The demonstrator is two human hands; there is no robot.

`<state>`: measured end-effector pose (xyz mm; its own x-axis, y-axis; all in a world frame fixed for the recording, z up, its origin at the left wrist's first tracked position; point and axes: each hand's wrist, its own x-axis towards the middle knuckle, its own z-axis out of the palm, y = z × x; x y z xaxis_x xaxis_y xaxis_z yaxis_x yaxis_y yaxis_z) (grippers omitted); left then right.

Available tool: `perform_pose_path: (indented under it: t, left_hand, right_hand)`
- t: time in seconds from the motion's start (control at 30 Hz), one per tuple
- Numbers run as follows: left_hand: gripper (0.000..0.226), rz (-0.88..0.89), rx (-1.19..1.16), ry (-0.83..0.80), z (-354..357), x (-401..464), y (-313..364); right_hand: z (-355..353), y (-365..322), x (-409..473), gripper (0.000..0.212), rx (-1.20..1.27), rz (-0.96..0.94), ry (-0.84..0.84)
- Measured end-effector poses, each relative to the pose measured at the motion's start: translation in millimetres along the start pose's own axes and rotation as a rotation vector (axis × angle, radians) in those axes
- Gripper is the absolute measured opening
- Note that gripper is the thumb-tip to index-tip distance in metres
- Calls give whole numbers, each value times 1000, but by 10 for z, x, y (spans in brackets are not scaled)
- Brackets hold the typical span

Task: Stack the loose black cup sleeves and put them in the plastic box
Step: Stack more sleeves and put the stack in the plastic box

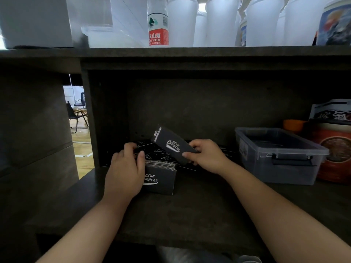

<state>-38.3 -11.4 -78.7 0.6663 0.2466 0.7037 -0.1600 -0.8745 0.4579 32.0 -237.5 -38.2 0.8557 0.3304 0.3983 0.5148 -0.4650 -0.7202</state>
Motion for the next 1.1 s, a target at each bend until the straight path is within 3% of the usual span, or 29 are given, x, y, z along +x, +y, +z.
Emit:
perform_pose_path:
  t: [0.07, 0.13, 0.2, 0.27, 0.33, 0.43, 0.53, 0.7, 0.8, 0.87, 0.9, 1.0, 1.1]
  left_hand:
    - [42, -7, -52, 18, -17, -7, 16]
    - [47, -7, -63, 33, -36, -14, 18]
    - [47, 17, -18, 24, -42, -17, -1]
    - [63, 70, 98, -16, -27, -7, -27]
    - [73, 94, 177, -35, -19, 10, -42]
    - [67, 92, 208, -40, -39, 15, -25]
    - [60, 88, 178, -6, -43, 5, -37]
    - [46, 110, 178, -22, -8, 4, -24]
    - [43, 115, 155, -13, 0, 6, -44]
    - [43, 120, 147, -8, 5, 7, -47]
    - [42, 123, 149, -8, 11, 10, -46]
    - [42, 132, 155, 0, 17, 9, -42]
    - [42, 128, 158, -1, 7, 1, -39]
  right_hand:
    - [-14, -56, -67, 5, -30, -6, -144]
    - [4, -99, -126, 15, -1, 26, -296]
    - [38, -168, -180, 22, 235, 106, -442]
    - [85, -214, -205, 27, 393, 116, -574]
    - [145, -265, -229, 37, 263, 73, -638]
    - [276, -278, -214, 48, -8, -45, -549]
    - [375, -226, -189, 45, -59, -150, -394]
    - [398, -139, -151, 42, -117, -96, -332]
    - [221, -138, -74, 33, 15, -59, 84]
    - [7, -52, -22, 42, -140, 90, 362]
    - [-108, 26, -23, 49, -298, 229, 397]
    - [-302, 279, -64, 78, -654, 703, 107]
    - [-315, 283, -49, 80, -682, 775, -71]
